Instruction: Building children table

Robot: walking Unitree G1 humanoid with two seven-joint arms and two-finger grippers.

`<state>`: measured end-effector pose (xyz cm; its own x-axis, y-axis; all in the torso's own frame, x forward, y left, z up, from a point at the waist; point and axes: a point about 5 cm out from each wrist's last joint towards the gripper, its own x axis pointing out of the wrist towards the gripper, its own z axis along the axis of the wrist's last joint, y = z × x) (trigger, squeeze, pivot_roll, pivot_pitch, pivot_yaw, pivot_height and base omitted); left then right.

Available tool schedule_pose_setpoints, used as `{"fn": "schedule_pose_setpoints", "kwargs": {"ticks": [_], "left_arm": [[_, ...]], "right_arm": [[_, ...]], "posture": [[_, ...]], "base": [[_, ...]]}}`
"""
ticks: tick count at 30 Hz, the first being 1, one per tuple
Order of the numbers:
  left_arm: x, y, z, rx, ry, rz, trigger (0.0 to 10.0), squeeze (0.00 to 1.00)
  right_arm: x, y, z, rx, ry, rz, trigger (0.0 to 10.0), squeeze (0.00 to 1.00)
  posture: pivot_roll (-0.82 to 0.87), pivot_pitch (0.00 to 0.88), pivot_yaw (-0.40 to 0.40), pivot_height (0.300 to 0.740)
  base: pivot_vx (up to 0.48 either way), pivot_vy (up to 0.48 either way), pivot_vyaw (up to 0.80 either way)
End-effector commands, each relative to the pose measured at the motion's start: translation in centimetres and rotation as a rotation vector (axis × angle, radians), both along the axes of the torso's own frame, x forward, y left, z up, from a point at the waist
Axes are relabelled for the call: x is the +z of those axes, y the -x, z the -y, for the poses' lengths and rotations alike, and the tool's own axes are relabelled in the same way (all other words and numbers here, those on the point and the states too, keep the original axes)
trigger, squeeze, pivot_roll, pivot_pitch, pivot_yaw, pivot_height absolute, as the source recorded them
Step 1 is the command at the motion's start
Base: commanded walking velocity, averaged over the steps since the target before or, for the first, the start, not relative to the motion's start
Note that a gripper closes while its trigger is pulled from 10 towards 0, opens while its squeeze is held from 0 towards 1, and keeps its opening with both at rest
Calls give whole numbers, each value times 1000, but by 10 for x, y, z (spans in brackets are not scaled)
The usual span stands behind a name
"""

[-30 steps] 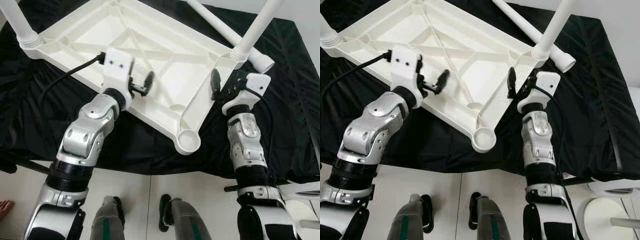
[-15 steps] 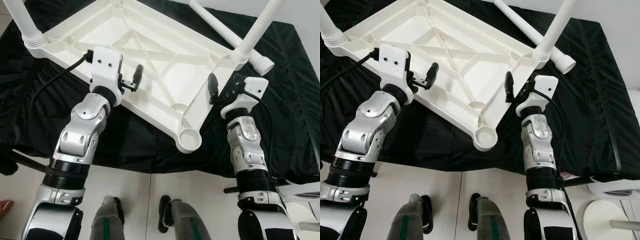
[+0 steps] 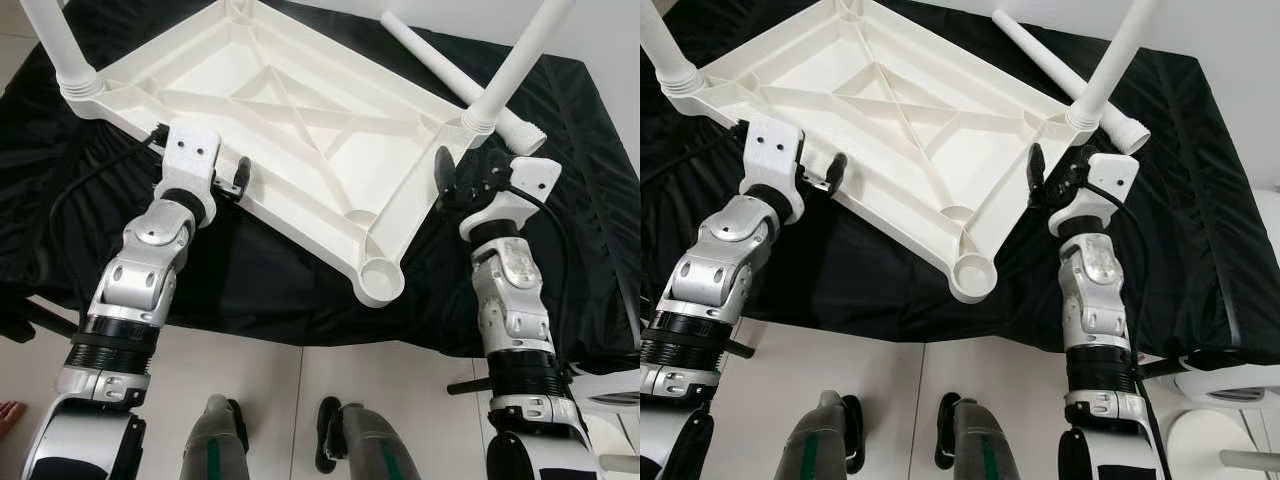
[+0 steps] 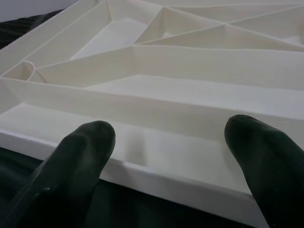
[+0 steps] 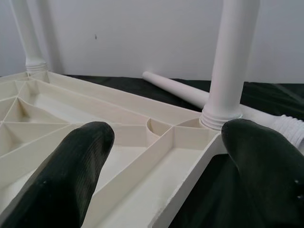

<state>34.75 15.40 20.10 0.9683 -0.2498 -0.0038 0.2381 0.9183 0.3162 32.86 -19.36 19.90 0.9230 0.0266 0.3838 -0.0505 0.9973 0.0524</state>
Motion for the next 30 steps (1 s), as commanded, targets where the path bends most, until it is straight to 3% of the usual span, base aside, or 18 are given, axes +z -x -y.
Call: {"fn": "schedule_pose_setpoints", "kwargs": {"ticks": [1,8,15,20,30], "left_arm": [[-20,0,1,-19,-85,-88,10000,0],[-29,4,3,-72,-159,-139,10000,0],[-43,21,6,-174,-219,-215,10000,0],[-48,35,10,-234,-235,-244,10000,0],[-48,41,16,-278,-241,-262,10000,0]], "right_arm": [[-5,5,7,-16,16,-26,10000,0],[-15,12,16,-101,11,-69,10000,0],[-24,14,26,-244,-22,-120,10000,0],[-35,11,38,-406,-39,-211,10000,0],[-43,-7,35,-430,-43,-288,10000,0]], "posture": [[56,116,-60,740],[50,121,-48,740],[46,127,-38,740],[51,131,-38,740],[64,148,-37,740]], "base": [[0,0,0],[0,0,0],[0,0,0],[0,0,0],[0,0,0]]}}
